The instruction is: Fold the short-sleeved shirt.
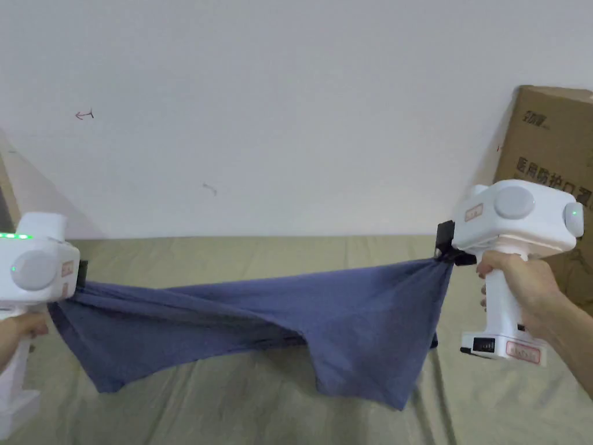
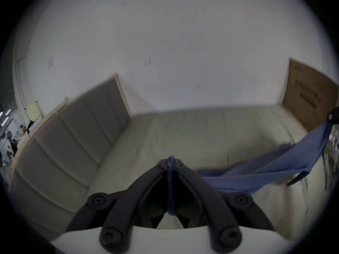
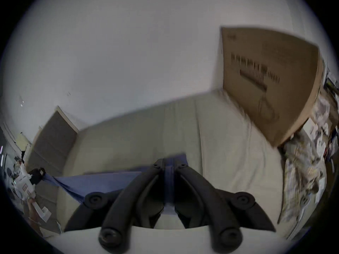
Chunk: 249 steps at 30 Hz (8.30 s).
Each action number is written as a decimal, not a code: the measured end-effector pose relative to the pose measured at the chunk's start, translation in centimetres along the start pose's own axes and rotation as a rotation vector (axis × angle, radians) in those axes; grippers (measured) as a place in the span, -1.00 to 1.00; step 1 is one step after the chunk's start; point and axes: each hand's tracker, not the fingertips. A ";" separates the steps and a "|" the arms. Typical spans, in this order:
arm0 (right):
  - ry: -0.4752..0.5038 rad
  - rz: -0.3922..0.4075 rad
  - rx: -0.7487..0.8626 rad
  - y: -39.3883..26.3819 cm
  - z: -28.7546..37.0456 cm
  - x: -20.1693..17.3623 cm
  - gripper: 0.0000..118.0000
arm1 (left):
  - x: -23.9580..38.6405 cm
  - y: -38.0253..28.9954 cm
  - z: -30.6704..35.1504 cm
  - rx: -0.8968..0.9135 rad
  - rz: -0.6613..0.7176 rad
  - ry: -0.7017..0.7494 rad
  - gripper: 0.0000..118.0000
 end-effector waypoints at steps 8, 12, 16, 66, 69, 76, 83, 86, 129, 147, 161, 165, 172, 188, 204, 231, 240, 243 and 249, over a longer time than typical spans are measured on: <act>-0.036 0.016 -0.189 -12.9 -4.6 3.9 -0.82 | 0.3 -13.2 -2.3 -0.194 0.049 -0.047 -0.96; -0.035 0.019 -0.224 -17.7 -3.3 6.8 -0.82 | -0.5 -17.6 1.1 -0.230 0.026 -0.069 -0.96; -0.043 0.082 -0.245 -23.3 1.1 7.2 -0.82 | -1.3 -21.4 5.6 -0.243 0.051 -0.064 -0.96; 0.002 0.163 -0.183 -30.2 5.9 1.8 -0.98 | 1.5 -24.4 12.7 -0.314 0.103 -0.270 -1.00; 0.022 0.160 -0.200 -28.5 3.3 1.5 -0.98 | 1.3 -20.8 8.7 -0.298 0.126 -0.251 -0.87; 0.039 0.168 -0.192 -25.7 -0.5 1.0 -0.98 | 1.8 -13.2 -1.6 -0.350 0.098 -0.215 0.87; 0.037 0.096 -0.181 -24.7 -2.3 3.2 -0.98 | 1.8 -11.0 -9.7 -0.401 0.135 -0.149 0.83; 0.029 0.102 -0.188 -24.8 -2.2 4.0 -0.98 | 1.6 -10.4 -11.8 -0.386 0.137 -0.114 0.82; -0.087 0.225 -0.347 -16.3 -12.6 6.2 -0.93 | 1.7 -10.1 -8.6 -0.366 0.038 -0.144 -0.98; 0.060 0.064 -0.099 -11.6 8.2 4.7 -0.94 | -2.6 -6.0 10.6 -0.152 0.020 -0.111 -0.98; 0.041 0.038 0.133 -4.3 20.5 0.5 -0.94 | -4.6 2.4 20.1 0.049 0.068 -0.017 -0.98; 0.037 0.055 0.199 0.6 22.5 -1.3 -0.94 | -4.3 7.9 21.2 0.146 0.026 0.062 -0.98; 0.001 0.092 0.336 10.7 25.6 -4.7 -0.94 | -4.1 18.1 20.8 0.261 0.059 0.093 -0.98; 0.010 0.083 0.518 21.7 26.7 -7.3 -0.94 | -2.5 28.5 19.1 0.506 0.063 0.187 -0.98; -0.112 0.136 -0.061 4.3 -4.6 -1.2 -0.94 | 5.4 6.1 -6.9 -0.013 -0.044 0.155 -0.98; -0.014 0.014 -0.239 -28.5 10.1 8.7 -0.94 | -0.4 -24.4 13.7 -0.254 -0.039 0.058 -0.98; -0.024 -0.012 -0.312 -38.9 15.6 11.6 -0.94 | -1.8 -33.6 21.3 -0.310 -0.071 0.041 -0.97; -0.024 -0.016 -0.309 -39.8 15.5 11.7 -0.94 | -1.6 -34.2 21.0 -0.305 -0.090 0.054 -0.91; -0.047 0.009 -0.272 -39.7 16.2 11.1 0.10 | -2.2 -35.0 20.8 -0.346 -0.023 0.021 0.86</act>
